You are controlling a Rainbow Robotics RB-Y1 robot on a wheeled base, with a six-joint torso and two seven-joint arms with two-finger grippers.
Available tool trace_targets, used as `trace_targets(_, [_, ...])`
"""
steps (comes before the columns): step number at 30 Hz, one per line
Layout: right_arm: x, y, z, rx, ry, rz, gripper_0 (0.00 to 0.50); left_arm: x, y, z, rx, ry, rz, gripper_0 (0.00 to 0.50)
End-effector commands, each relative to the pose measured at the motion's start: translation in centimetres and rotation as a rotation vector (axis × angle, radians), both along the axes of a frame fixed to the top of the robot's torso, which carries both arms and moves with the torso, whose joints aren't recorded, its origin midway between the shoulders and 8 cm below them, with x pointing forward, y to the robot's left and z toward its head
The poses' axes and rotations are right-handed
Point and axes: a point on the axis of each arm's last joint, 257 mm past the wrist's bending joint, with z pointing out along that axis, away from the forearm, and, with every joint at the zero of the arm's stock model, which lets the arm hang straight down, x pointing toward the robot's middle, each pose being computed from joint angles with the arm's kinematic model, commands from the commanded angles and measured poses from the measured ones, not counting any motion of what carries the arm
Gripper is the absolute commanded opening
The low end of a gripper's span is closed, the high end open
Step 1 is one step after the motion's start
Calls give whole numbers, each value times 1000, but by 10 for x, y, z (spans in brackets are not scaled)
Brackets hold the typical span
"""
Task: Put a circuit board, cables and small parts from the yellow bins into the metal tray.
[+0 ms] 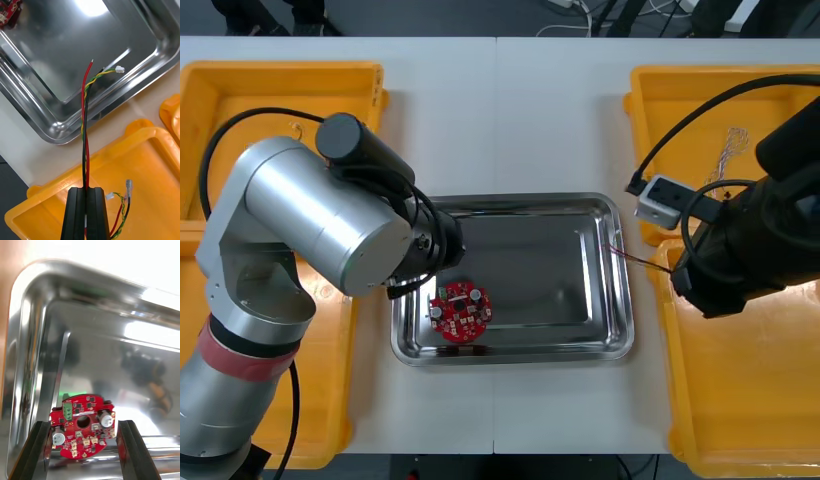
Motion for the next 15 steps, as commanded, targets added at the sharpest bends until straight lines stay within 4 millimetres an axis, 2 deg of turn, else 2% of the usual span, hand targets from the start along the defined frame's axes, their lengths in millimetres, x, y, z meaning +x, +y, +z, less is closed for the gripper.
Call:
trace_targets(1, [2, 36, 10, 3, -52, 84, 0, 14, 9, 49, 10, -130, -53, 499])
trace_targets(6, [1, 61, 6, -12, -57, 149, 0, 25, 33, 71, 38, -162, -12, 500])
trace_targets(12, [1, 91, -5, -26, -37, 221, 0, 40, 75, 99, 72, -186, 47, 500])
trace_targets(15, [2, 106, -10, -22, -43, 251, 0, 54, 98, 115, 69, -190, 85, 500])
